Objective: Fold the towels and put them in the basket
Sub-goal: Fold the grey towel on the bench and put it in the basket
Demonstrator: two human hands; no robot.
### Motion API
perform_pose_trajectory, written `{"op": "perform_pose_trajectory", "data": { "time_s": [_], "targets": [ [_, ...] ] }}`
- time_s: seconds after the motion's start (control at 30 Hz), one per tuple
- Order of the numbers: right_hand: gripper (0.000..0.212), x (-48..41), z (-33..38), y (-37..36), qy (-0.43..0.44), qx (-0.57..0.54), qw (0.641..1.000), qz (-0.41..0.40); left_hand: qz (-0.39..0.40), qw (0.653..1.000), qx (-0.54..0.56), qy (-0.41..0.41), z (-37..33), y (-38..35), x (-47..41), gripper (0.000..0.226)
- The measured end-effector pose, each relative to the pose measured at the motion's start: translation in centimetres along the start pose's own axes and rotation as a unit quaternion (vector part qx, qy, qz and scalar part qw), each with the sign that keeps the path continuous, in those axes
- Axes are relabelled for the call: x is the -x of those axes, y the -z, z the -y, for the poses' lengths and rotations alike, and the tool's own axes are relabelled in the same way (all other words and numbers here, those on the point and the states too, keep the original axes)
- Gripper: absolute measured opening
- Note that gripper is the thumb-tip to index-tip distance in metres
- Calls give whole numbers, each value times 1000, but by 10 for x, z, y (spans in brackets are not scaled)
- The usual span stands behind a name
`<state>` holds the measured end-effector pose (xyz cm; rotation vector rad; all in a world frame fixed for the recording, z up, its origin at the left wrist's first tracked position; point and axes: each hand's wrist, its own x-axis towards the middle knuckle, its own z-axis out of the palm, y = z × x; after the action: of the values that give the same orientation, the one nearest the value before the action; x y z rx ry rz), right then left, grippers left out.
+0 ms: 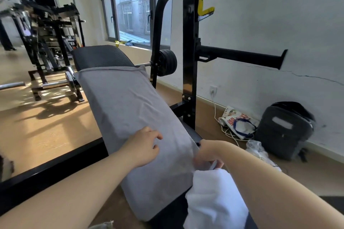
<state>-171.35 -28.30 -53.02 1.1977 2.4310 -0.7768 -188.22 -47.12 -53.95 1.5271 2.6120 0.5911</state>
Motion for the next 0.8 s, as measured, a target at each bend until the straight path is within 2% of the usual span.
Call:
{"op": "perform_pose_trajectory", "data": {
  "time_s": [0.07,0.2,0.3,0.37,0.4,0.53,0.6,0.67,0.73,0.8],
  "targets": [
    [59,-2,1,-8,13,-16,999,-35,5,1000,-1,-7,-2,-4,5,35],
    [62,-1,1,-11,54,-176,980,-76,17,1000,-6,-19,-3,-6,15,33],
    [32,5,7,-4,101,-285,946,-114,18,1000,6,-20,-5,-4,21,25],
    [31,11,14,3,119,-364,916,-119,11,999,12,-28,-9,-4,24,21],
    [33,14,18,6,125,-399,901,-116,7,999,15,-30,-12,-5,26,27],
    [30,24,29,20,136,-512,842,-102,32,999,30,1,-28,-6,31,83],
    [28,27,30,24,140,-553,816,-89,55,998,25,17,-36,-12,34,93],
    [28,29,29,25,134,-531,834,-72,74,997,-28,12,-43,-20,39,94],
    [30,28,25,20,120,-442,887,-65,74,991,-108,-8,-46,-28,44,85],
    [34,25,19,12,113,-320,937,-78,64,985,-160,-21,-48,-33,48,65]
  ]
}}
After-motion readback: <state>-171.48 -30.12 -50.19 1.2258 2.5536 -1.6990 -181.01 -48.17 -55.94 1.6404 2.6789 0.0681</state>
